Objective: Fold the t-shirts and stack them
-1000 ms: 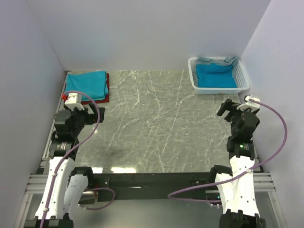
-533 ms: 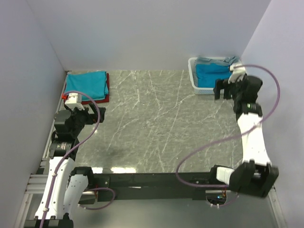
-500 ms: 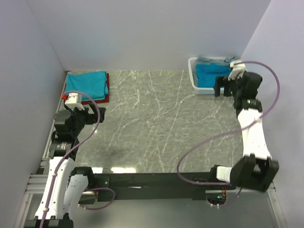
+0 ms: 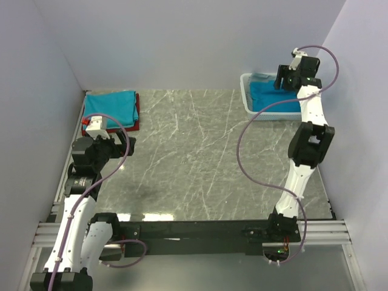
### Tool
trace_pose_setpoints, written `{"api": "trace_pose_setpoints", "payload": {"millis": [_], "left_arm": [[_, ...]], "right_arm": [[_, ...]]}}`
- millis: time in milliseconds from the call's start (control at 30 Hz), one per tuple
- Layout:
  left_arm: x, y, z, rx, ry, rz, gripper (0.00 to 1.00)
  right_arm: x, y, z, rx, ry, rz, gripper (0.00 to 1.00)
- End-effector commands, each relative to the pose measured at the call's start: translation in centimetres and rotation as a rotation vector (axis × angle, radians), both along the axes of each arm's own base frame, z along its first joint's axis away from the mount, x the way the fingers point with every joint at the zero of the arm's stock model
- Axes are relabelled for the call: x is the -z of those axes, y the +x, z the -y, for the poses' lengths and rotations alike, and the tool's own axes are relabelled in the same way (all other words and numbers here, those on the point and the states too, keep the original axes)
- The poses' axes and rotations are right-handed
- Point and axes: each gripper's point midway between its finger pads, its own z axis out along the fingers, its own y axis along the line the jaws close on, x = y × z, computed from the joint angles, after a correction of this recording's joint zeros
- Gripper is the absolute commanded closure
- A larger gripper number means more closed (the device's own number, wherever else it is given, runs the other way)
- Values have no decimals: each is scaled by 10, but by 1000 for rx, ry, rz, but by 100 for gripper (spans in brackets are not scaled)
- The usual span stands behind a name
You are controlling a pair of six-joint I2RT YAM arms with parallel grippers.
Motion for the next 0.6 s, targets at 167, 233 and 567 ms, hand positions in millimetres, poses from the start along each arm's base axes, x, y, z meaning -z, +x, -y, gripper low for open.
{"api": "trace_pose_setpoints", "payload": {"millis": [167, 233, 567], "left_arm": [[3, 10, -4, -9, 31, -14, 1], [6, 12, -3, -4, 30, -24, 1], [19, 17, -4, -8, 37, -69, 1]], "right_arm": [[45, 36, 34, 52, -206, -60, 26], [61, 41, 31, 36, -254, -79, 25], [59, 78, 45, 72, -338, 46, 23]]}}
